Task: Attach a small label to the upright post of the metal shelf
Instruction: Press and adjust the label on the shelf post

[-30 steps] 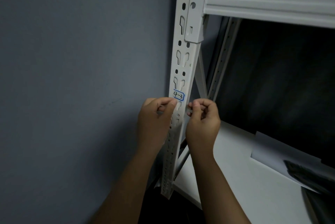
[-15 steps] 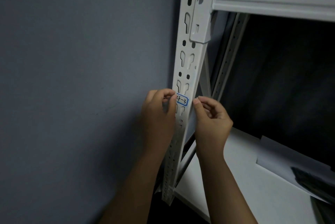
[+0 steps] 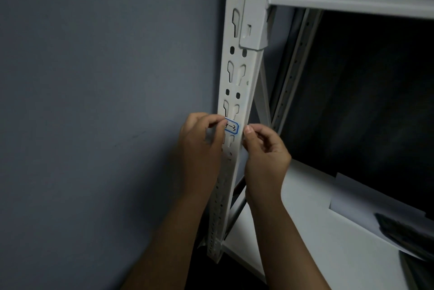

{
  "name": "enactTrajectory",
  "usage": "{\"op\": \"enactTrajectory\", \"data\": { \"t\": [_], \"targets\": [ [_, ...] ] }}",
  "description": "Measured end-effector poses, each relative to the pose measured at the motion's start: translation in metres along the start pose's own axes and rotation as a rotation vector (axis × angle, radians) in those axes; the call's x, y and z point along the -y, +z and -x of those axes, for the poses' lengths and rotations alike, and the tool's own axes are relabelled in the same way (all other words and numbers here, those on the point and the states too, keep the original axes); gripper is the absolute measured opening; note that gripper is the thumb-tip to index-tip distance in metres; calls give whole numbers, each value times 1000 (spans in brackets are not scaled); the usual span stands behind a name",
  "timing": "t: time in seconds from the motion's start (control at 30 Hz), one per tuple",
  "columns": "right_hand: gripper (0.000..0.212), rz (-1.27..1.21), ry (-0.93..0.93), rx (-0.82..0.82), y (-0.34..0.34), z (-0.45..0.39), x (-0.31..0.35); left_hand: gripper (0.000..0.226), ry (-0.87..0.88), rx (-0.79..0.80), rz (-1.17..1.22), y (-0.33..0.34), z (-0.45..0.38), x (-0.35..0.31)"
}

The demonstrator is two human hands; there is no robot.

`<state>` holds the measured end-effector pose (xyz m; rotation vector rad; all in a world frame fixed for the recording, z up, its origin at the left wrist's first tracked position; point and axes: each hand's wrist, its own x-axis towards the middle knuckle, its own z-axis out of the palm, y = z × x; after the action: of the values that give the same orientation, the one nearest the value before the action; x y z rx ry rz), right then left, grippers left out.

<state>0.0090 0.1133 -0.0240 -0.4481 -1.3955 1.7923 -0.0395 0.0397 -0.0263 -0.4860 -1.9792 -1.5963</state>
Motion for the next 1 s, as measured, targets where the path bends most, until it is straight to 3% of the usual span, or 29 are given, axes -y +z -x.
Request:
{"op": "enactTrajectory", "data": {
  "t": [0.53,0.63,0.8,1.0],
  "targets": [
    [5,2,-4,-17,3,5,2,5,-53,47,32,-4,-2,0],
    [5,-1,3,-24,4,5,3,8,22,-8,-15,-7,-1,2],
    [5,2,-1,-22,4,5,2,22,67,42,-80,-5,-3,7],
    [3,4,-22,-34,4,3,2,6,65,32,-91,-1,-4,2]
  ]
}}
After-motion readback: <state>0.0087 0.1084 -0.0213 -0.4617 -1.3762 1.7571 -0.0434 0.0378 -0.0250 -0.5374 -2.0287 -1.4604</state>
